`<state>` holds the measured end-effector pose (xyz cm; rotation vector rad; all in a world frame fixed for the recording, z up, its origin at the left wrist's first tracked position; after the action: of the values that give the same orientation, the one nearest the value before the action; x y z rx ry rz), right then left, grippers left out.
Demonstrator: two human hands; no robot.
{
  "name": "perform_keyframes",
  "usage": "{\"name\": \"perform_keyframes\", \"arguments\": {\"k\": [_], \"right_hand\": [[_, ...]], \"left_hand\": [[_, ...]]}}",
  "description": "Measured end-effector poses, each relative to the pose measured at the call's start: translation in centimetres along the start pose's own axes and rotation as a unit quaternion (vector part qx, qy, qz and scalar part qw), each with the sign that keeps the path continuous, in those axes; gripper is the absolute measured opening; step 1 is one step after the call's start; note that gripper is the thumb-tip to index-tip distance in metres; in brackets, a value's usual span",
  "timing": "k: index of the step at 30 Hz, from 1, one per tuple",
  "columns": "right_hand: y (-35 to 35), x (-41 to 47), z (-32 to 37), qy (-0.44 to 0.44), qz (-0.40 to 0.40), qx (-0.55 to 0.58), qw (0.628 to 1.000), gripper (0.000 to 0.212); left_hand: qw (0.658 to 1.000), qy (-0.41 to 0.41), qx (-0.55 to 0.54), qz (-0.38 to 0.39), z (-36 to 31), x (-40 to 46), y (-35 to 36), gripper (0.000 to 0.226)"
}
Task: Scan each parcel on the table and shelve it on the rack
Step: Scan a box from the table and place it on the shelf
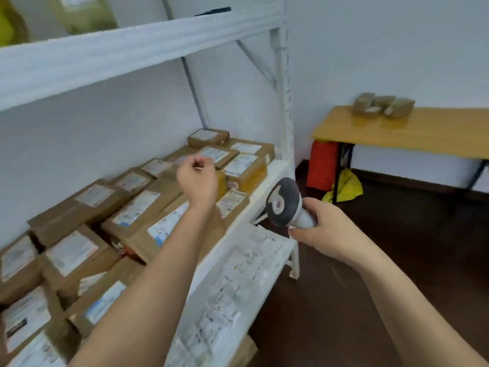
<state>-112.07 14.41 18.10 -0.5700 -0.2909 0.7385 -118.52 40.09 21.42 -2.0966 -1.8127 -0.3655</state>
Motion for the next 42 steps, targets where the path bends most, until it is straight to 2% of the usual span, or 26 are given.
{"name": "perform_keyframes", "arguments": {"k": [4,7,10,12,14,20,24,28,33,39,42], "right_hand": [[-5.9,1.8,-7.4,0.074,-0.078,0.029,0.994,0.026],[-9.4,4.0,-13.2,0.124,-0.143,0.065,0.980,0.024],[-12.5,6.5,-17.6,0.157,-0.201,0.079,0.964,0.023],[-15.2,9.1,-20.8,0.183,-0.236,0.078,0.951,0.022],[-18.4,11.8,-23.6,0.210,-0.274,0.071,0.936,0.022],[-27.3,19.5,-29.0,0.240,-0.333,0.047,0.911,0.023],[-30.8,23.0,-32.6,0.260,-0.364,0.072,0.892,0.025],[-34.5,28.1,-36.9,0.270,-0.379,0.088,0.881,0.025],[-39.9,38.3,-42.4,0.241,-0.383,0.131,0.882,0.023],[-48.0,51.1,-48.7,0.233,-0.339,0.171,0.895,0.019],[-52.5,57.1,-51.0,0.226,-0.342,0.171,0.896,0.014]], "left_hand": [[0.994,0.020,-0.017,0.109,-1.3,-3.4,12.1,0.013],[0.981,-0.001,-0.021,0.194,0.0,-5.5,21.4,0.014],[0.969,-0.007,-0.016,0.246,1.3,-6.9,29.0,0.021],[0.960,-0.035,-0.023,0.277,2.7,-7.6,35.5,0.026],[0.943,-0.082,-0.032,0.319,3.9,-8.2,42.4,0.022],[0.898,-0.134,-0.027,0.419,3.3,-10.1,59.4,0.017],[0.874,-0.137,-0.005,0.466,2.7,-11.0,67.4,0.027],[0.869,-0.146,0.005,0.473,3.4,-10.5,75.3,0.030],[0.875,-0.160,0.012,0.457,4.5,-7.9,86.2,0.031],[0.894,-0.187,0.056,0.404,6.5,-2.5,99.4,0.031],[0.899,-0.197,0.068,0.385,6.8,-0.1,105.1,0.031]]}}
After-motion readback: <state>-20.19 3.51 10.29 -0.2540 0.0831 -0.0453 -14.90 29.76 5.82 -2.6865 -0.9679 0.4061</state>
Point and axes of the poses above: each hand's wrist, its own x-axis towards the middle knuckle, its own y-axis out of the palm, z = x × y, the point moved 4 cm from there along x, towards the middle knuckle, and after that the axes turned 2 degrees about -z, right-handed, at the moved point
